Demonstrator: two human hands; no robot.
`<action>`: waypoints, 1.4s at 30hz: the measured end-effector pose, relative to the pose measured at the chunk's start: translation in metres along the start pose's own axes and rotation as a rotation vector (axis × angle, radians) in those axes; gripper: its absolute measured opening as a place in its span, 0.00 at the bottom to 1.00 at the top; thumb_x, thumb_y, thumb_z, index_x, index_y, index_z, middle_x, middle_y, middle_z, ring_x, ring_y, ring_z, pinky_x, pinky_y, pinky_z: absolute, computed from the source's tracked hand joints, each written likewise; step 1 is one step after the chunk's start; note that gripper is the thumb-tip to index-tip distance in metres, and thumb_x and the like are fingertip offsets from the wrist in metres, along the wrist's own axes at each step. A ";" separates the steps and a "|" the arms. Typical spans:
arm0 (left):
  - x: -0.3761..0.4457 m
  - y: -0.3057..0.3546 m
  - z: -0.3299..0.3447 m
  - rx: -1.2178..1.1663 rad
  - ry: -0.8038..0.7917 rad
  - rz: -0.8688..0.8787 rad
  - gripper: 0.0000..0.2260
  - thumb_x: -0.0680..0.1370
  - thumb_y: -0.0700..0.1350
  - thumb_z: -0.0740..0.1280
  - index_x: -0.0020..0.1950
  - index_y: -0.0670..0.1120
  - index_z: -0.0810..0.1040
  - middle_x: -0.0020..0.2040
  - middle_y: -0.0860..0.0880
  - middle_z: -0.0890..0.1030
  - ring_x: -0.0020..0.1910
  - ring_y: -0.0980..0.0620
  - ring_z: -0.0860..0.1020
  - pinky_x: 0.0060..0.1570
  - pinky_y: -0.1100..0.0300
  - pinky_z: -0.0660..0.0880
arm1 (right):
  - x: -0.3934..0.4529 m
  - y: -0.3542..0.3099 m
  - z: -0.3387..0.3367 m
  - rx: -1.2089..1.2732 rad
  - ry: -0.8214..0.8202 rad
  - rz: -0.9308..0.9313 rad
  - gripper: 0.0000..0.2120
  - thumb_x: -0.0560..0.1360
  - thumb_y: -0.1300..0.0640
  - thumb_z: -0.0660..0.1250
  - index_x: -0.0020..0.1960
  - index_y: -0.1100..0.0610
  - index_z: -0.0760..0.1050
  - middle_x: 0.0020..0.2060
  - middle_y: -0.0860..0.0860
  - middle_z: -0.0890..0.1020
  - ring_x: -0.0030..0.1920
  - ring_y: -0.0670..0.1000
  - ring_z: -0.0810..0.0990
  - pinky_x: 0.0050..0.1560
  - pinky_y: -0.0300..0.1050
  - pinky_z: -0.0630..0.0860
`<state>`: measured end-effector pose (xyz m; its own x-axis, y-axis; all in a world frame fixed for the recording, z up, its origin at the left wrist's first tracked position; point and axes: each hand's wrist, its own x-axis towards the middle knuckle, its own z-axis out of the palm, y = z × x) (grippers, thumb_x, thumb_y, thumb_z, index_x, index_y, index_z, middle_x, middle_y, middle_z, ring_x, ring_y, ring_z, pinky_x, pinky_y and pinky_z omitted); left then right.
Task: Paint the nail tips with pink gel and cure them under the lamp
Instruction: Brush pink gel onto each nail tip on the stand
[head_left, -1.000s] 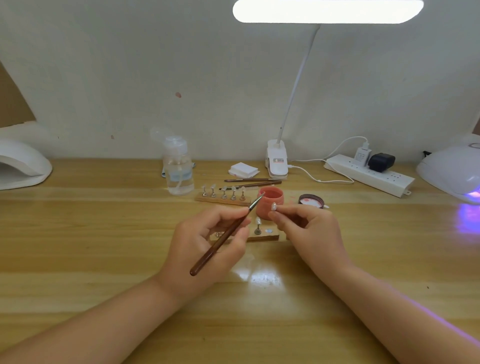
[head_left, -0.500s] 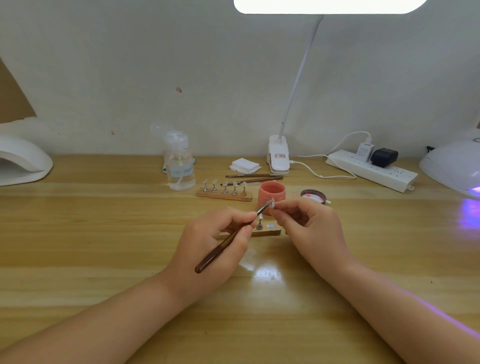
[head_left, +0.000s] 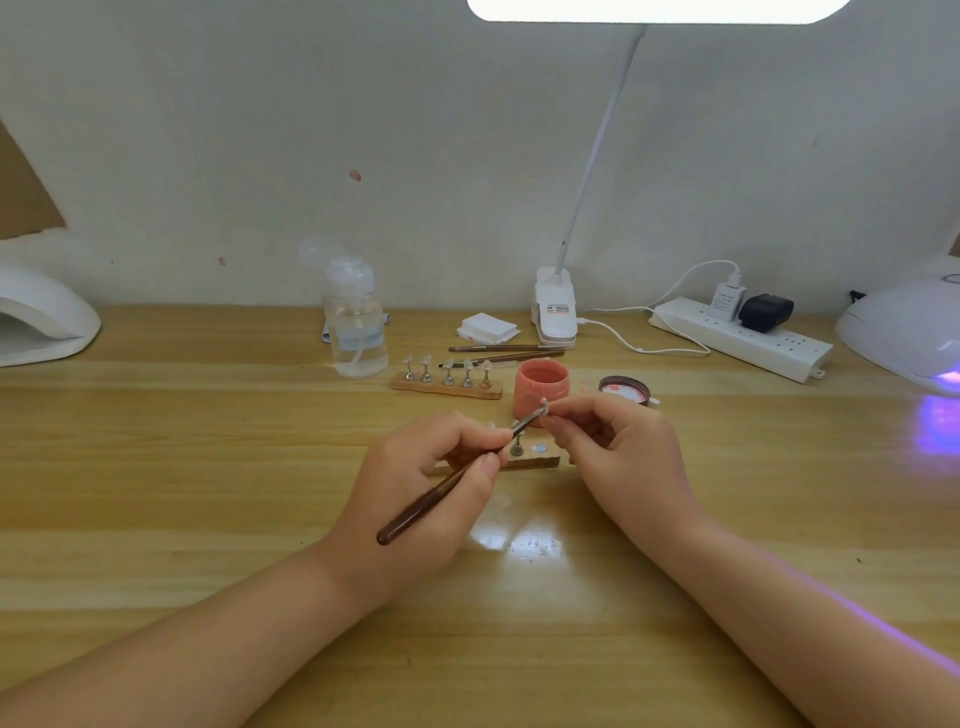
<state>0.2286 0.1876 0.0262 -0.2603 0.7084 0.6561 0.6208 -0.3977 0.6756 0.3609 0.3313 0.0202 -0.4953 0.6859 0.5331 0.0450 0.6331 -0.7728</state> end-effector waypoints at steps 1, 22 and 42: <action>-0.001 0.000 -0.001 -0.015 0.005 -0.015 0.09 0.75 0.46 0.64 0.50 0.46 0.82 0.42 0.52 0.84 0.44 0.52 0.83 0.46 0.59 0.79 | 0.000 0.001 0.000 -0.009 0.000 0.000 0.05 0.72 0.63 0.73 0.47 0.56 0.83 0.37 0.43 0.82 0.37 0.38 0.79 0.40 0.29 0.73; 0.000 0.003 0.000 -0.013 0.013 -0.067 0.07 0.76 0.42 0.67 0.52 0.48 0.82 0.44 0.52 0.85 0.47 0.53 0.83 0.48 0.59 0.78 | 0.000 0.001 0.000 -0.009 -0.005 0.017 0.07 0.73 0.63 0.72 0.46 0.52 0.82 0.37 0.43 0.82 0.37 0.40 0.79 0.41 0.34 0.75; -0.001 0.006 0.000 -0.022 0.006 -0.081 0.07 0.74 0.44 0.66 0.49 0.48 0.83 0.42 0.53 0.85 0.44 0.53 0.83 0.46 0.64 0.77 | 0.000 0.001 0.000 -0.019 -0.026 0.011 0.07 0.74 0.64 0.70 0.47 0.53 0.82 0.37 0.42 0.82 0.38 0.39 0.79 0.41 0.34 0.76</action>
<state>0.2322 0.1844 0.0294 -0.3133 0.7351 0.6013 0.5811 -0.3524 0.7336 0.3604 0.3320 0.0194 -0.5173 0.6832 0.5154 0.0665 0.6325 -0.7717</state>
